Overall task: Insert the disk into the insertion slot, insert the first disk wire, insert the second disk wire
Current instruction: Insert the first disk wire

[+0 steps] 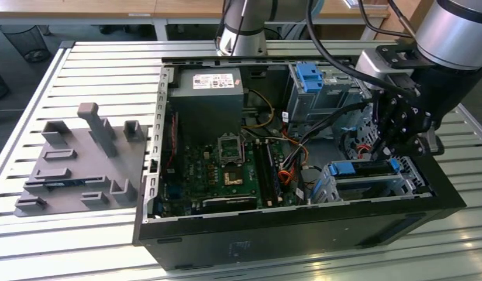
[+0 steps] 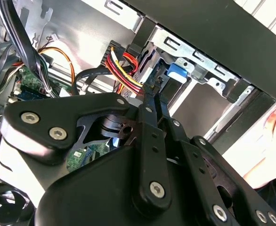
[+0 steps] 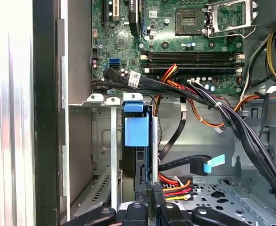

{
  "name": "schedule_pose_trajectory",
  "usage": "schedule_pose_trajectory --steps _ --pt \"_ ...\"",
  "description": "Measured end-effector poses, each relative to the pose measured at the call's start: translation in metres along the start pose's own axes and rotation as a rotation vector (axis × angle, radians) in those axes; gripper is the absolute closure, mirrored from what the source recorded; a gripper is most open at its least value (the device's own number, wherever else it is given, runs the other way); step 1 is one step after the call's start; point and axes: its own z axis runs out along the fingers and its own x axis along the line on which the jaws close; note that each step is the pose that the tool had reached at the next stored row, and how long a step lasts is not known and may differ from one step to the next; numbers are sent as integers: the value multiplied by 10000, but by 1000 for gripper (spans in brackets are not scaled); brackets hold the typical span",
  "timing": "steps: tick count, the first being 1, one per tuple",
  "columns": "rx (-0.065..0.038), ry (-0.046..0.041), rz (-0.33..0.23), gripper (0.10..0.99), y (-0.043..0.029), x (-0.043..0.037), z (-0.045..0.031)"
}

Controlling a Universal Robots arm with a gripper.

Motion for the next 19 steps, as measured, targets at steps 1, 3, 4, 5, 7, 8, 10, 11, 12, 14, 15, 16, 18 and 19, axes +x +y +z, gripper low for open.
schedule_pose_trajectory --steps 1,3,4,5,7,8,10,11,12,14,15,16,18,19 --pt "0 0 -1 918 0 1 4" --pt "1 1 -1 918 1 4 11" --pt "0 0 -1 918 1 6 15" --pt "0 -1 -1 918 1 8 17" --pt "0 1 -1 918 1 16 20" --pt "0 1 -1 918 1 20 22" --pt "1 0 -1 918 1 30 24" --pt "2 0 -1 918 1 34 25" --pt "1 -1 -1 918 1 38 27" --pt "1 0 -1 918 1 39 30" --pt "1 2 -1 918 1 40 32" --pt "1 0 -1 918 1 40 36" --pt "1 1 -1 918 1 40 41" --pt "1 0 -1 918 1 40 43"
